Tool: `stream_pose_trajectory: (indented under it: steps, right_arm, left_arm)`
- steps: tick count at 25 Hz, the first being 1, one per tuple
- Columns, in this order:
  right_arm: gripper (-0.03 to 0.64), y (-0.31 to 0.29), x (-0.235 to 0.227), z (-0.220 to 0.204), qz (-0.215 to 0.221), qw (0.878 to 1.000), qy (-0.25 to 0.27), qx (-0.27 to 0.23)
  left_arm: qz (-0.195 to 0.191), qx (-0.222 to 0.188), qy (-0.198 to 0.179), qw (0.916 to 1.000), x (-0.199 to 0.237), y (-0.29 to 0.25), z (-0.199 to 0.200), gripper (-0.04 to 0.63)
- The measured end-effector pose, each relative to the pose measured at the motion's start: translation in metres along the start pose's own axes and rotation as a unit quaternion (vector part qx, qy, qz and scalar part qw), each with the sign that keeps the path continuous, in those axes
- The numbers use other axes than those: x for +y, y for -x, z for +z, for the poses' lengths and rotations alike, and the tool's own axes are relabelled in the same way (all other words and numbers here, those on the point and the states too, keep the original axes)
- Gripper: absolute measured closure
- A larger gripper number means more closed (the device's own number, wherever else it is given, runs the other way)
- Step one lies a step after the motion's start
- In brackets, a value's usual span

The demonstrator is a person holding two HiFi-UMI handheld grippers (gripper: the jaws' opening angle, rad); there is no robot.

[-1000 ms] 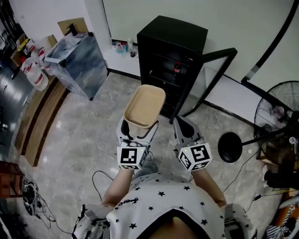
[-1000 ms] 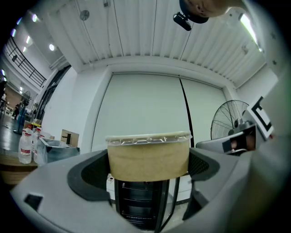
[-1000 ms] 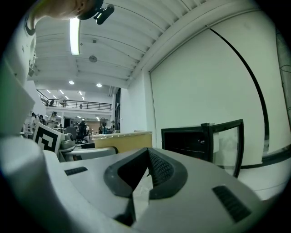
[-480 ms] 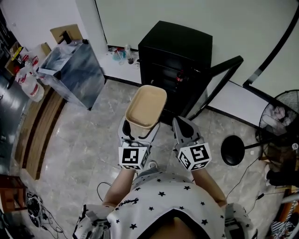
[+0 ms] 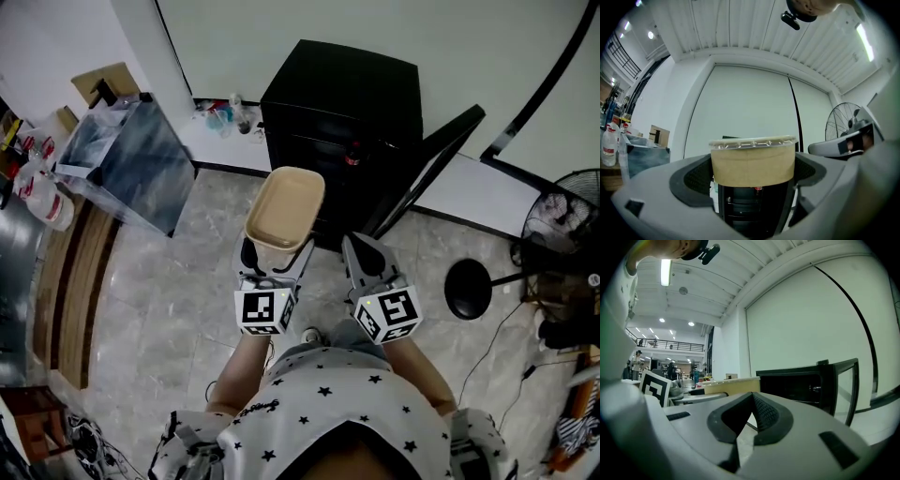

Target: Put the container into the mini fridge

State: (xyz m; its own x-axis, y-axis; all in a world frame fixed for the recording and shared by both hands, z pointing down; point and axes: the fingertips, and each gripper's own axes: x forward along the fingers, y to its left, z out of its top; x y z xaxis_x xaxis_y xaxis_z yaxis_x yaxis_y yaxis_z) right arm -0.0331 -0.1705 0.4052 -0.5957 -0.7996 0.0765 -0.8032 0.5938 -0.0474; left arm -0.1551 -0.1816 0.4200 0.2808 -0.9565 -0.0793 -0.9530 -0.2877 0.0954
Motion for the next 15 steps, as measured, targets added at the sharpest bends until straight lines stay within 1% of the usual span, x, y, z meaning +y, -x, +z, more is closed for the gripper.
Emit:
stream_pose_trajectory:
  steps: [5, 9, 15]
  right_arm:
    - [0.623, -0.005, -0.014, -0.006, -0.013, 1.0, -0.012, 0.009]
    - [0.623, -0.011, -0.026, -0.012, -0.015, 1.0, -0.013, 0.017]
    - [0.623, -0.031, -0.048, -0.016, -0.002, 1.0, -0.013, 0.02]
  left_arm:
    - [-0.002, 0.008, 0.012, 0.9999, 0.007, -0.023, -0.011, 0.064]
    - [-0.008, 0.02, 0.008, 0.9997, 0.006, -0.044, -0.024, 0.064]
    - [-0.007, 0.029, -0.005, 0.9995, 0.006, -0.081, -0.038, 0.063]
